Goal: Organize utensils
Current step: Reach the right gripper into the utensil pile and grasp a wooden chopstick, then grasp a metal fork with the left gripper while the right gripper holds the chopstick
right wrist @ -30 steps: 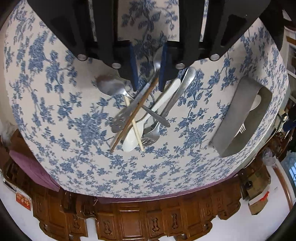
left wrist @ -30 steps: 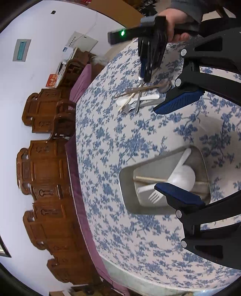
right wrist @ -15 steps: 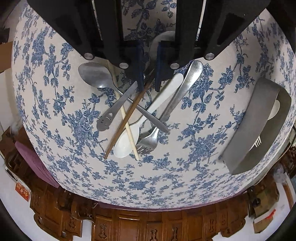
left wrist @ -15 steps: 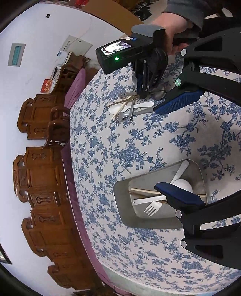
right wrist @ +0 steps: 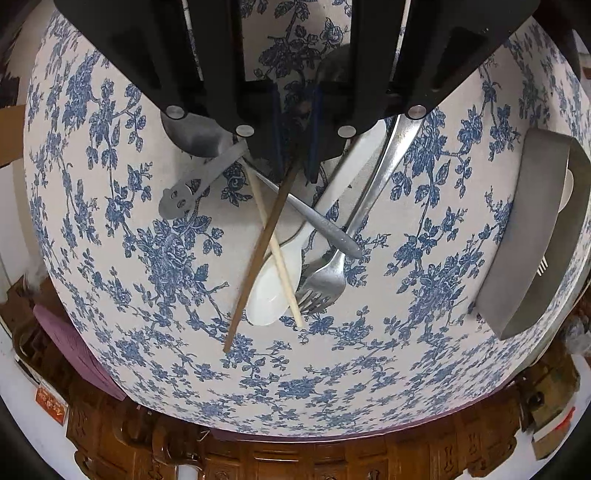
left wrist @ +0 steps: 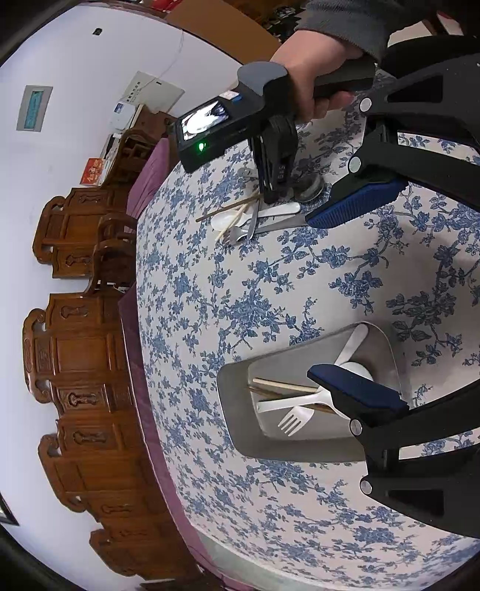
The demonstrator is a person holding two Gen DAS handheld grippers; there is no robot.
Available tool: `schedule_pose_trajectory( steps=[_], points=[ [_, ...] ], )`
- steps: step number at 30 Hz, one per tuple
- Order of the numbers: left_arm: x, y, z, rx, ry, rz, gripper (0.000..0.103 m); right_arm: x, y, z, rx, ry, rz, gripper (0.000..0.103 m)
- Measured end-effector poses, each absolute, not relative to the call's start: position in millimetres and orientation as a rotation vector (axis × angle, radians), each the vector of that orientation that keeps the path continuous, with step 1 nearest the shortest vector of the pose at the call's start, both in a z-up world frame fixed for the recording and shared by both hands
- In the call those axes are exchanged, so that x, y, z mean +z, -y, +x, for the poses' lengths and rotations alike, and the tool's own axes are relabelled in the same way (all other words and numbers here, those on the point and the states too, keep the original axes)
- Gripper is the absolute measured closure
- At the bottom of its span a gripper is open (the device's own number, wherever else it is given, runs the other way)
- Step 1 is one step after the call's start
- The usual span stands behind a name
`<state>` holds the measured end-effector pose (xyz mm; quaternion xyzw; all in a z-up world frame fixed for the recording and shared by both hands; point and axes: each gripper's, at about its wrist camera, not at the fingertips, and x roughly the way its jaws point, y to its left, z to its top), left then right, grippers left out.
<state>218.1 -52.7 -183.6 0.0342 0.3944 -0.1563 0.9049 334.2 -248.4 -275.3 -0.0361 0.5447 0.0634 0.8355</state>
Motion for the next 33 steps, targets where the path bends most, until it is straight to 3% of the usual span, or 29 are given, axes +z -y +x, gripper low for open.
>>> schedule_pose_trajectory(
  steps=[2, 18, 33],
  points=[
    [-185.6, 52.8, 219.3, -0.321, -0.821, 0.070, 0.030, -272.9, 252.6, 329.2, 0.140, -1.143, -0.048, 0.096],
    [-208.1, 110.3, 241.3, -0.384, -0.883, 0.116, 0.030, -232.9, 294.3, 262.8, 0.246, -0.999, 0.064, 0.097],
    [-258.7, 165.6, 311.5, -0.387, -1.023, 0.129, 0.062, -225.5, 326.4, 229.2, 0.284, -0.949, 0.084, 0.097]
  ],
)
